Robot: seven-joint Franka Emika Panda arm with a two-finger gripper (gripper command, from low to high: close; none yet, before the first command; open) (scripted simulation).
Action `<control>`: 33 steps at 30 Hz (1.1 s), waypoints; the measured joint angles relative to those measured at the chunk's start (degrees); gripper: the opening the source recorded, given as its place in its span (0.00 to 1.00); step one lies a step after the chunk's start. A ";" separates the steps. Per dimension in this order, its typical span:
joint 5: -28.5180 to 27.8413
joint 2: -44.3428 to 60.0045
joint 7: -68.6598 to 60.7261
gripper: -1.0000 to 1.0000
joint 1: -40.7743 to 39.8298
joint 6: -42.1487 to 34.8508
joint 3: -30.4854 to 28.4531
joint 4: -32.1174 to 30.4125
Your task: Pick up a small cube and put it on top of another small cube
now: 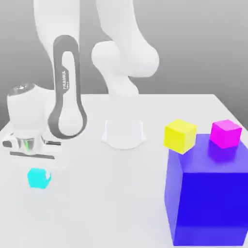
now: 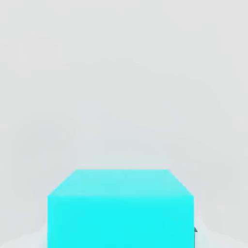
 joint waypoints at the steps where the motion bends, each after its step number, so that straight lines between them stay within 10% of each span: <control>1: -2.24 -1.74 1.72 0.00 1.08 -1.26 -1.59 -0.45; 7: -15.75 -11.36 13.85 0.00 4.39 -10.04 -7.76 -0.90; 32: -5.88 16.58 61.22 0.00 13.65 -29.56 -6.51 45.00; 33: -5.41 17.72 61.01 1.00 13.44 -28.63 -6.19 45.18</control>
